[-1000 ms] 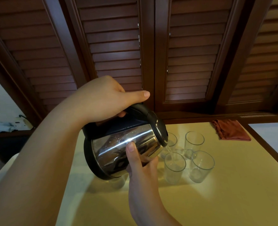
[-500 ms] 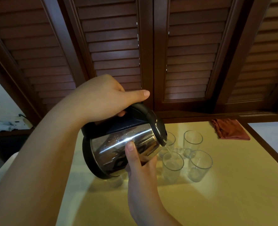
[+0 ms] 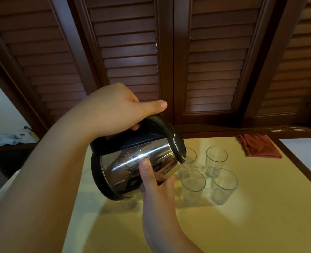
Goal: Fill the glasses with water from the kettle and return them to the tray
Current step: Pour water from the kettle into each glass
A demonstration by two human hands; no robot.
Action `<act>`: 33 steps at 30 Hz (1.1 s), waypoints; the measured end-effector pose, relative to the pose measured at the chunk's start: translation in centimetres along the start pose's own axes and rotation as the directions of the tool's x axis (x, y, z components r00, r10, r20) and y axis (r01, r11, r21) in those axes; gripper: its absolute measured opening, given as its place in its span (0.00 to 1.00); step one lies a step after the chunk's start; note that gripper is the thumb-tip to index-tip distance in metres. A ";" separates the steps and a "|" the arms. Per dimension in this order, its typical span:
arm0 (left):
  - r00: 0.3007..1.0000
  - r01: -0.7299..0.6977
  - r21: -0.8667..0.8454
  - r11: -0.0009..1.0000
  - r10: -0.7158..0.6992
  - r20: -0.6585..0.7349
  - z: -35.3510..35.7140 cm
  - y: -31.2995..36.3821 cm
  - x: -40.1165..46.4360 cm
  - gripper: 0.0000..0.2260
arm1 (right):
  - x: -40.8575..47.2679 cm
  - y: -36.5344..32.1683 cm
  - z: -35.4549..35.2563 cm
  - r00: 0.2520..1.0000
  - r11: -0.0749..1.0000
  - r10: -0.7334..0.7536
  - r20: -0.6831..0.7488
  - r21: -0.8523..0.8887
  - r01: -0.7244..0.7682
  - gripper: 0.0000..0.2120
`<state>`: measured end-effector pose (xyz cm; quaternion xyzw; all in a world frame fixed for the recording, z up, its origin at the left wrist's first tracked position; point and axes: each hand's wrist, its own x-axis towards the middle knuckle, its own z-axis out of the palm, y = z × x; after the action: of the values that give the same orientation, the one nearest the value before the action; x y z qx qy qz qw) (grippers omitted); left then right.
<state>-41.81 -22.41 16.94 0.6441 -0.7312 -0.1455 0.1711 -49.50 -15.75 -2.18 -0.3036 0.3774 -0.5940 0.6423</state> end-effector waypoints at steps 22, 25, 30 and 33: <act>0.994 0.001 -0.388 0.922 -0.043 -0.099 0.0 -2.9 -1.8 0.34 | 1.1 -3.9 -1.5 0.987 0.970 -0.163 0.010 -0.183 0.162 0.44; 0.992 -0.033 -0.465 0.885 -0.029 -0.125 0.1 -2.5 -1.6 0.37 | 1.8 -5.3 -2.0 0.977 0.952 -0.210 0.038 -0.220 0.214 0.41; 0.990 -0.043 -0.430 0.902 -0.019 -0.139 0.4 -0.1 0.1 0.29 | 3.4 -6.5 -3.0 0.978 0.958 -0.206 0.044 -0.192 0.211 0.40; 0.987 -0.055 -0.329 0.943 0.002 -0.158 0.7 1.8 1.6 0.31 | 4.1 -6.7 -3.8 0.982 0.967 -0.186 0.011 -0.175 0.185 0.42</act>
<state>-43.87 -23.78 17.15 0.6047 -0.6900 -0.2133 0.3359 -56.22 -20.38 0.92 -0.3912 0.3998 -0.6169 0.5538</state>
